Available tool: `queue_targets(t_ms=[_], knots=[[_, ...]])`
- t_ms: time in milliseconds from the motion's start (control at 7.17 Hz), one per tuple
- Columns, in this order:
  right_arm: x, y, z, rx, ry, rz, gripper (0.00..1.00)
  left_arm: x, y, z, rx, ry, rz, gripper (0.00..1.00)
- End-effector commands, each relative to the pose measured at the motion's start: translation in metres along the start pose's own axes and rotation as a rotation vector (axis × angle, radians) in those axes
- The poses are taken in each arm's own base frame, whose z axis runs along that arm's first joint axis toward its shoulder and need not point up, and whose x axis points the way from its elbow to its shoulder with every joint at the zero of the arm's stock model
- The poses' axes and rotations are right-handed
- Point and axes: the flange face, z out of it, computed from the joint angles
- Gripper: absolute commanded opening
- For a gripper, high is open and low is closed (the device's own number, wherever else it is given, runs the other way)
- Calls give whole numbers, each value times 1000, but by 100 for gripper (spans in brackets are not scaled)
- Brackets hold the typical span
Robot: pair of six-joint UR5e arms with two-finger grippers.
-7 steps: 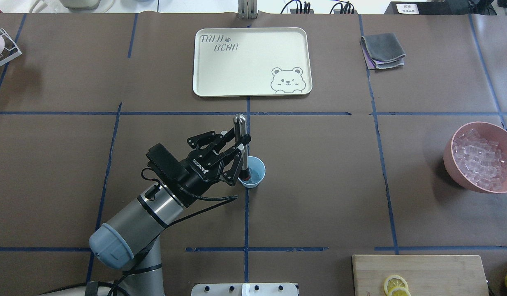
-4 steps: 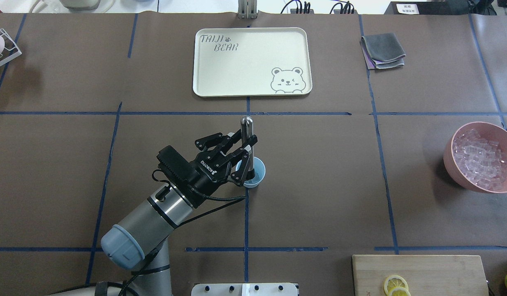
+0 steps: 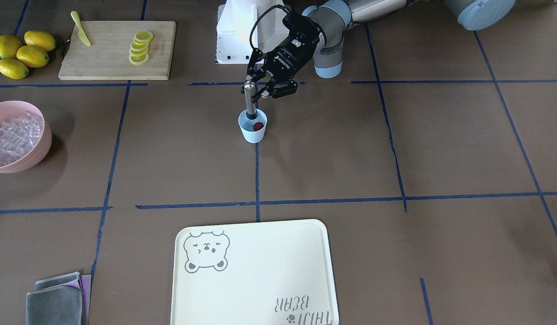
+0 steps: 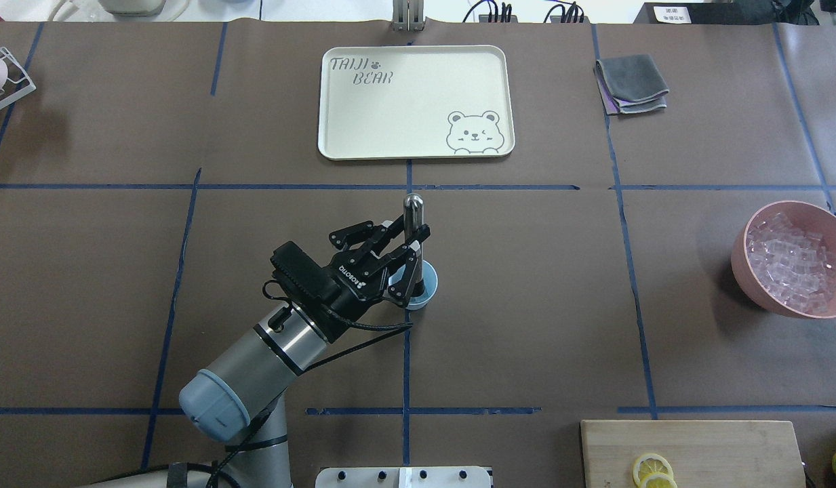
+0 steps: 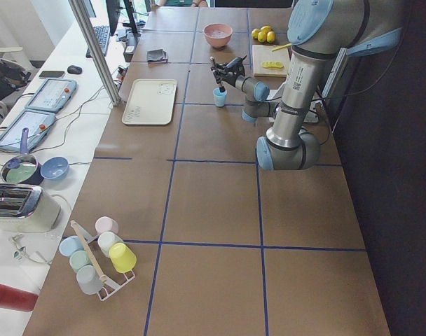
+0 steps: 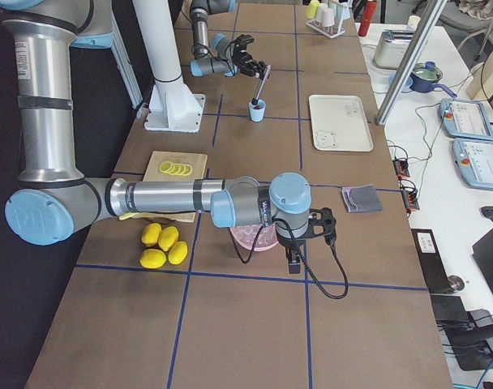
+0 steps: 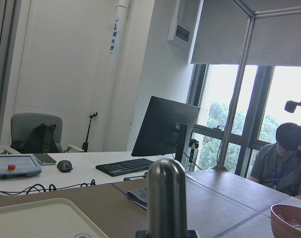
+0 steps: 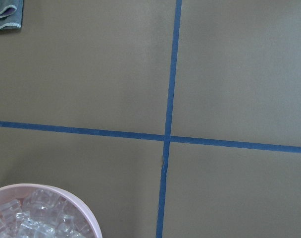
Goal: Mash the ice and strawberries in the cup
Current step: 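Lower the metal rod into the cup and press down on the contents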
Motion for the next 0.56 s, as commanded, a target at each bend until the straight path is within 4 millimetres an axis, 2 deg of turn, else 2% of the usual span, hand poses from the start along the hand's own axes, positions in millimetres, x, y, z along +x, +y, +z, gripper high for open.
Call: queue_targets(t_ms=[0,140,419], knots=[[-1,-1,0,1,-1,-1,100,1,5,4,-6,-2,4,0],[0,-1,0,0,-1,0,100,0,6,4,-8,-3,6,0],[0,-1,0,0,-1,0,100,-8,25,4,-17,-7,13,0]])
